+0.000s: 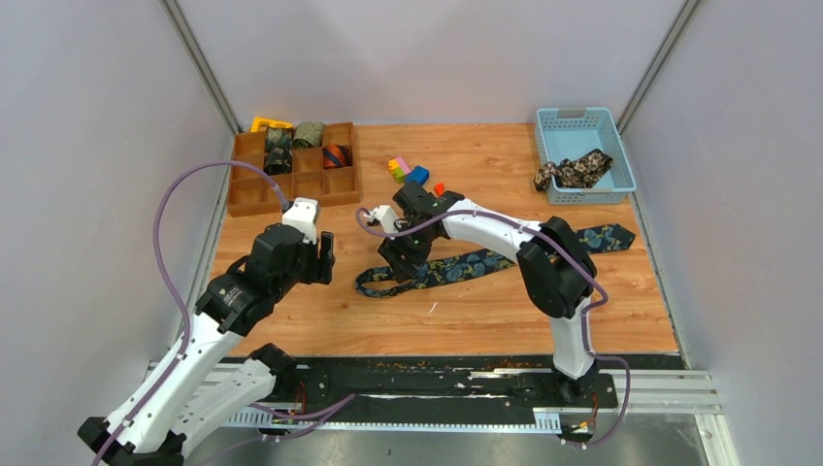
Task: Roll the ties
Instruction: Flatten out the tie at the center of the board.
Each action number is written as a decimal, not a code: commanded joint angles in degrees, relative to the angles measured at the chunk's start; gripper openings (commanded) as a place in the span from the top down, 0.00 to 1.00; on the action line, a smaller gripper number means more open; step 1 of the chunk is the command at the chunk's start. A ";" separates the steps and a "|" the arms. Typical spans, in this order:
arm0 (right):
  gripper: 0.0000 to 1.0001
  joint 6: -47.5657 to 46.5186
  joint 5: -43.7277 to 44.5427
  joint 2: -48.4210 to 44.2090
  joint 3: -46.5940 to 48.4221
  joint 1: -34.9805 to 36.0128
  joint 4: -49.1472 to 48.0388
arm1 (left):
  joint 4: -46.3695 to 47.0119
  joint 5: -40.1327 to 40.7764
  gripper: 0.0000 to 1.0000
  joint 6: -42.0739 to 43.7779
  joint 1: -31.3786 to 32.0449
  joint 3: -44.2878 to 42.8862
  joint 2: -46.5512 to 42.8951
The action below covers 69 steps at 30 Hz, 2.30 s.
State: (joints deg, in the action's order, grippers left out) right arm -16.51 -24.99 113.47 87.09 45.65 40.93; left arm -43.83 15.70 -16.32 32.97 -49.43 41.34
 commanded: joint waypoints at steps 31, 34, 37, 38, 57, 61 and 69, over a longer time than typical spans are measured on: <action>1.00 -5.13 -4.67 5.31 7.74 1.88 7.49 | 1.70 0.62 0.28 0.41 -0.26 0.91 0.47; 1.00 -6.68 -4.97 7.09 12.61 1.85 11.51 | 1.00 0.18 0.28 -1.86 -0.25 0.61 1.79; 1.00 -8.63 -4.60 9.97 17.93 1.77 15.91 | 1.64 -1.07 0.28 -4.38 -0.36 1.37 2.77; 1.00 -9.32 -4.40 11.20 19.76 1.65 17.18 | 1.93 -1.89 0.29 -4.98 -0.49 1.77 3.10; 0.84 -16.04 -5.90 24.53 36.39 -1.93 27.89 | 7.33 -7.52 0.30 -9.89 -4.44 5.13 9.33; 0.66 -15.43 -7.89 23.21 35.64 -2.13 26.41 | 8.46 -7.66 0.31 -10.47 -5.21 5.34 10.93; 0.49 -7.52 -7.52 8.73 23.68 -2.21 9.41 | 12.67 -9.14 0.31 -13.22 -7.88 8.74 11.32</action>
State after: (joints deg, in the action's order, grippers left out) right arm -28.25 -31.53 133.93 115.72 43.46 62.02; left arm -35.51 8.21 -27.00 26.98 -42.30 52.66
